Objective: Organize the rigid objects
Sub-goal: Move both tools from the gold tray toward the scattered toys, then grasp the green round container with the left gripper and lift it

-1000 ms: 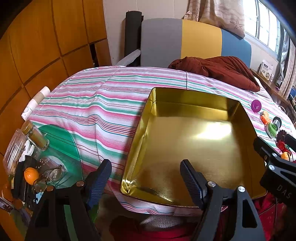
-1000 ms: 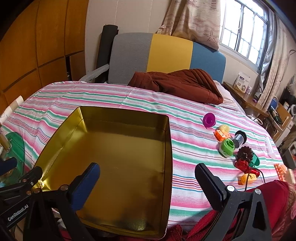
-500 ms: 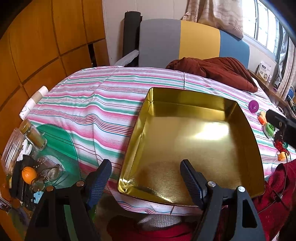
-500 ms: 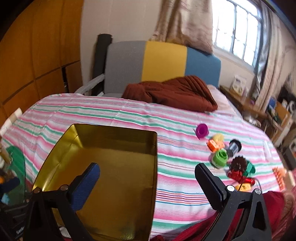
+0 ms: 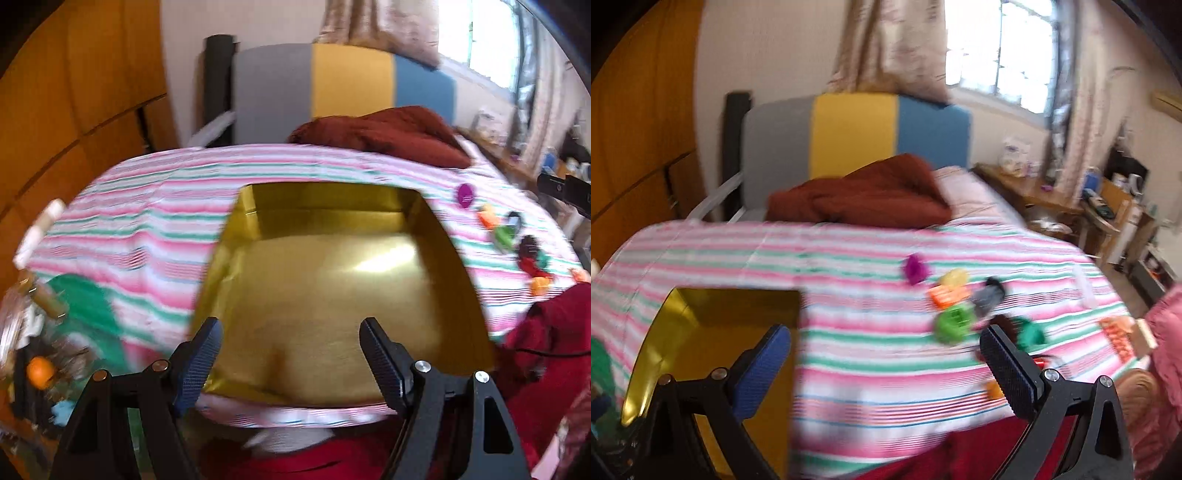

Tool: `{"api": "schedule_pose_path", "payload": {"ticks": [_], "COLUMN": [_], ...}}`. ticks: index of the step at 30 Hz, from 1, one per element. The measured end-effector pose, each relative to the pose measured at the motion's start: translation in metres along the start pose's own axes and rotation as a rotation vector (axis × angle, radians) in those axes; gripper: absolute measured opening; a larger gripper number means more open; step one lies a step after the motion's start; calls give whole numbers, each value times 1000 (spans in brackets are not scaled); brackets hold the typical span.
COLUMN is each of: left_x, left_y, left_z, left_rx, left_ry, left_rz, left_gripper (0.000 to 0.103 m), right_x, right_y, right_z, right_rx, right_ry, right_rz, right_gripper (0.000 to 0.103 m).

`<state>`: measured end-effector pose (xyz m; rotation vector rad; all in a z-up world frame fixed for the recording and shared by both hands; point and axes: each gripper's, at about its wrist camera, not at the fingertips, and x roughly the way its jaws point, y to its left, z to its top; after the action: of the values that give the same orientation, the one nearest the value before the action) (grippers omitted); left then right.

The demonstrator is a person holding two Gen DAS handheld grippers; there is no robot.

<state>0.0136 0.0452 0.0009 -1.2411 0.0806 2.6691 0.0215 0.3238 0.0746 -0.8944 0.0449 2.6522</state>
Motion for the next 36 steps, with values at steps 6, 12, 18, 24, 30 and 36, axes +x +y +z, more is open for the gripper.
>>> {"api": "schedule_pose_path", "payload": {"ticks": [6, 12, 18, 24, 30, 36], "left_x": [9, 21, 34, 71, 120, 167], "left_y": [-52, -104, -160, -225, -292, -338], "left_z": [25, 51, 74, 101, 110, 109], "left_rx": [32, 53, 109, 193, 329, 436], "left_ry": [23, 63, 28, 45, 102, 164], "left_rz": [-212, -318, -355, -349, -323, -315], "left_gripper": [78, 78, 78, 78, 78, 69], "right_x": [-53, -122, -147, -81, -41, -21], "right_y": [-68, -122, -145, -168, -188, -200], "right_z": [11, 19, 15, -10, -36, -50], "right_rx": [120, 195, 159, 261, 338, 352], "right_ry": [-124, -308, -357, -137, -21, 22], "right_rz": [26, 96, 42, -24, -39, -22], "right_gripper": [103, 103, 103, 103, 103, 103]}}
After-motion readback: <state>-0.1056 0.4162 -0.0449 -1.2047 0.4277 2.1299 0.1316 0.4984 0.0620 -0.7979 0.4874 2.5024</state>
